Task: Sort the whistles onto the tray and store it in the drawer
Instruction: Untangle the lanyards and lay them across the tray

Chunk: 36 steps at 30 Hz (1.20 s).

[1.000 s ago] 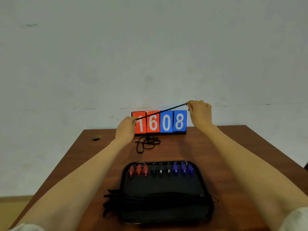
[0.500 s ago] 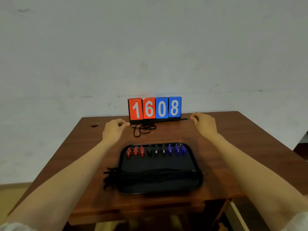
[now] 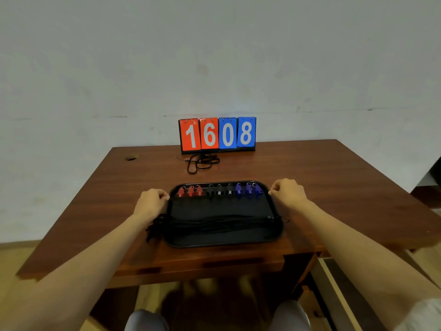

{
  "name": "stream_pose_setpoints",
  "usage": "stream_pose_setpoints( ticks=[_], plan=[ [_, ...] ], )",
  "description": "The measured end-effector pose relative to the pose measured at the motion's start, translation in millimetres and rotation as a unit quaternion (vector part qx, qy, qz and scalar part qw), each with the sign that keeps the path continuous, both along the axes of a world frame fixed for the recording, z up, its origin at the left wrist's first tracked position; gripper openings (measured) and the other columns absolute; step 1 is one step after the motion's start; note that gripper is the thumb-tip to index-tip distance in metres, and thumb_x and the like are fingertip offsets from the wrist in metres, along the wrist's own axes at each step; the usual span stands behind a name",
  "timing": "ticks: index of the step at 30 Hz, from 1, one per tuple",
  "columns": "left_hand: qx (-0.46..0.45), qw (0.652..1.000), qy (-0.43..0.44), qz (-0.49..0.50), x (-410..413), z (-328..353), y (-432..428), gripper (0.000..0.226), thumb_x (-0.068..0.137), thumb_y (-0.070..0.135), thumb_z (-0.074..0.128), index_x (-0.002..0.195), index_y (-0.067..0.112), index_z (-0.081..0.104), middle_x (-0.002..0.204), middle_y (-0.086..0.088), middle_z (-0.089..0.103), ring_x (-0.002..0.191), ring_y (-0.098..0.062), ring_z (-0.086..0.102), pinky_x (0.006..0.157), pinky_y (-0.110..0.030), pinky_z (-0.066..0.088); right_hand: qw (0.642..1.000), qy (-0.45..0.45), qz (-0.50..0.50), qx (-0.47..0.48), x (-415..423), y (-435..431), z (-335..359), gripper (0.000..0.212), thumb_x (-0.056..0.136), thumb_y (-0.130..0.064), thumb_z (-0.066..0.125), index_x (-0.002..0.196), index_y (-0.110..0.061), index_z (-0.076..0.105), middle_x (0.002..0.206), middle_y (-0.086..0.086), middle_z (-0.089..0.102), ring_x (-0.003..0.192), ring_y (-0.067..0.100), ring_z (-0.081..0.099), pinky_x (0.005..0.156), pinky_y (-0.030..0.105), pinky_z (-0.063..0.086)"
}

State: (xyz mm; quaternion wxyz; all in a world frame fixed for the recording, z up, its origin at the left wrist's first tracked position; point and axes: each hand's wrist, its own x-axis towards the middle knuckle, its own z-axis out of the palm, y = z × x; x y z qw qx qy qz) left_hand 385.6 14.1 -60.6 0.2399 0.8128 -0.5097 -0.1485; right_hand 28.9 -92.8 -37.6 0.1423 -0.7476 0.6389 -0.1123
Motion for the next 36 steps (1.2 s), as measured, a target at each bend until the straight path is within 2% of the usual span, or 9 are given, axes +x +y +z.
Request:
stream_pose_setpoints(
  ticks=[3, 5, 8, 11, 14, 19, 26, 31, 36],
  plan=[
    [0.021, 1.0, -0.003, -0.013, -2.2, -13.9, 6.6, 0.019, 0.095, 0.014, 0.048, 0.099, 0.011, 0.066, 0.098, -0.012, 0.07, 0.088, -0.029, 0.063, 0.074, -0.034, 0.048, 0.999, 0.021, 0.006, 0.024, -2.6, 7.0, -13.1, 0.018, 0.093, -0.022, 0.047, 0.085, -0.019, 0.063, 0.088, 0.002, 0.065, 0.091, 0.028, 0.061, 0.088, 0.042, 0.048],
    [0.019, 1.0, 0.002, -0.008, -3.0, -20.4, 10.7, 0.009, 0.094, 0.016, 0.052, 0.092, 0.012, 0.061, 0.091, -0.01, 0.069, 0.08, -0.026, 0.063, 0.071, -0.036, 0.051, 0.999, 0.025, 0.002, 0.029, -5.3, 10.2, -19.4, 0.018, 0.093, -0.022, 0.048, 0.087, -0.017, 0.064, 0.089, 0.004, 0.067, 0.09, 0.028, 0.062, 0.088, 0.042, 0.048],
    [0.014, 1.0, 0.003, -0.001, -8.0, -25.8, 16.7, 0.011, 0.091, 0.02, 0.059, 0.083, 0.014, 0.059, 0.085, -0.007, 0.067, 0.076, -0.022, 0.06, 0.067, -0.036, 0.05, 0.999, 0.028, -0.007, 0.039, -9.4, 13.6, -24.6, 0.016, 0.09, -0.022, 0.052, 0.087, -0.016, 0.066, 0.087, 0.004, 0.07, 0.087, 0.026, 0.064, 0.088, 0.042, 0.05],
    [0.014, 1.0, -0.005, -0.011, -13.4, -30.9, 20.9, 0.011, 0.09, 0.022, 0.06, 0.082, 0.015, 0.062, 0.086, -0.005, 0.066, 0.077, -0.018, 0.056, 0.067, -0.032, 0.045, 0.998, 0.028, -0.015, 0.053, -14.0, 16.1, -27.7, 0.014, 0.086, -0.022, 0.057, 0.086, -0.016, 0.069, 0.086, 0.004, 0.071, 0.085, 0.025, 0.065, 0.087, 0.043, 0.051],
    [0.018, 1.0, -0.021, -0.015, -17.1, -36.3, 23.5, 0.011, 0.09, 0.023, 0.06, 0.083, 0.017, 0.064, 0.085, -0.005, 0.067, 0.075, -0.02, 0.058, 0.066, -0.032, 0.048, 0.998, 0.022, -0.013, 0.06, -19.0, 17.6, -31.5, 0.01, 0.085, -0.021, 0.059, 0.083, -0.018, 0.068, 0.086, 0.004, 0.071, 0.085, 0.025, 0.065, 0.089, 0.044, 0.051],
    [-0.004, 0.997, -0.075, -0.019, -17.8, -41.6, 22.9, 0.012, 0.092, 0.022, 0.057, 0.086, 0.018, 0.067, 0.093, -0.003, 0.07, 0.092, -0.024, 0.063, 0.083, -0.037, 0.05, 0.998, 0.016, -0.01, 0.057, -21.2, 20.1, -33.5, 0.008, 0.086, -0.022, 0.058, 0.082, -0.02, 0.064, 0.087, 0.002, 0.068, 0.088, 0.025, 0.063, 0.091, 0.045, 0.049],
    [-0.03, 0.989, -0.143, 0.008, -19.3, -41.6, 13.3, 0.015, 0.092, 0.024, 0.054, 0.087, 0.021, 0.068, 0.092, -0.003, 0.069, 0.098, -0.028, 0.06, 0.087, -0.042, 0.041, 0.999, 0.007, -0.028, 0.017, -16.9, 18.3, -38.5, 0.014, 0.089, -0.022, 0.054, 0.076, -0.022, 0.06, 0.082, 0.003, 0.068, 0.092, 0.026, 0.063, 0.088, 0.043, 0.05],
    [0.008, 0.983, -0.183, 0.0, -22.8, -42.6, 6.9, 0.017, 0.093, 0.026, 0.052, 0.095, 0.022, 0.069, 0.1, -0.003, 0.068, 0.106, -0.028, 0.054, 0.091, -0.041, 0.036, 0.998, 0.054, -0.019, -0.012, -12.2, 15.4, -48.9, 0.013, 0.091, -0.024, 0.054, 0.087, -0.018, 0.065, 0.107, 0.007, 0.061, 0.115, 0.029, 0.046, 0.094, 0.045, 0.04],
    [0.031, 0.979, -0.2, -0.009, -25.6, -47.0, 7.3, 0.02, 0.095, 0.028, 0.05, 0.097, 0.025, 0.069, 0.107, -0.001, 0.066, 0.112, -0.026, 0.049, 0.092, -0.041, 0.032, 0.996, 0.087, -0.003, -0.026, -12.6, 13.2, -57.4, 0.019, 0.092, -0.023, 0.051, 0.103, -0.016, 0.065, 0.118, 0.007, 0.054, 0.121, 0.028, 0.04, 0.101, 0.045, 0.033]
  ],
)
